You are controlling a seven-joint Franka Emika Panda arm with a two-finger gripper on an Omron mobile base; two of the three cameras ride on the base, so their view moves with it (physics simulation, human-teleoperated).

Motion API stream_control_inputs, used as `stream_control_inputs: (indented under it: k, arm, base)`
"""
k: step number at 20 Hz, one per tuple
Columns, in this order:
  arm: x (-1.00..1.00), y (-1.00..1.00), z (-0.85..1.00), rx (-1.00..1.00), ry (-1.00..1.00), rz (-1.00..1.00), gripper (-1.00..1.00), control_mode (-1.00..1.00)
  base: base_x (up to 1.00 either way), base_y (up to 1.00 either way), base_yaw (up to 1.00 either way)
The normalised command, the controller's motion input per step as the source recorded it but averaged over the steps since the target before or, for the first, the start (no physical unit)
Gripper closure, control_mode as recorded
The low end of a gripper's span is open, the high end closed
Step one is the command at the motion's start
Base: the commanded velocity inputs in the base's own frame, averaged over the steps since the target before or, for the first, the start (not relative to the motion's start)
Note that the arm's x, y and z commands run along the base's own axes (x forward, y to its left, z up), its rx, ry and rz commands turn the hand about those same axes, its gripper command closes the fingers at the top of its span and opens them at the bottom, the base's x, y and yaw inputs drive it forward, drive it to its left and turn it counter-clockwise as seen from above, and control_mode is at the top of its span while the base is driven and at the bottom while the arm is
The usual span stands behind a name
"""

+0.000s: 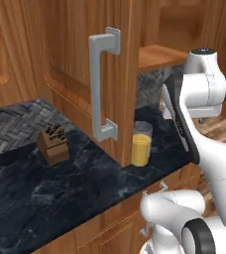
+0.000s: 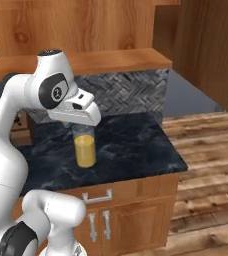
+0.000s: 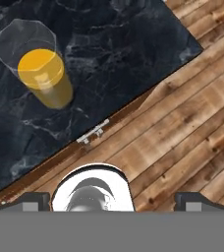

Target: There is a tray on the dining counter. Grab the cup, mug, and pitcher and place them on the tray. The pitcher may be placed next to the tray if it cannot fit the tray.

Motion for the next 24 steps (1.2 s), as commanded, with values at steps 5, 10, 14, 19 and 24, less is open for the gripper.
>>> stream_control_inputs:
  k: [5,10,14,19,24]
  arm:
    - [0.0,0.0,0.0,0.0,0.0,0.0,-1.0,1.0]
    - [0.0,0.0,0.0,0.0,0.0,0.0,-1.0,1.0]
    - [0.0,0.0,0.0,0.0,0.0,0.0,-1.0,1.0]
    - [0.0,0.0,0.0,0.0,0.0,0.0,-1.0,1.0]
    - [0.0,0.0,0.0,0.0,0.0,0.0,-1.0,1.0]
  base:
    - [0.28,0.0,0.44]
    - [0.32,0.0,0.38]
    - [0.25,0.0,0.28]
    - [0.36,-0.25,0.13]
    - [0.3,-0.48,0.09]
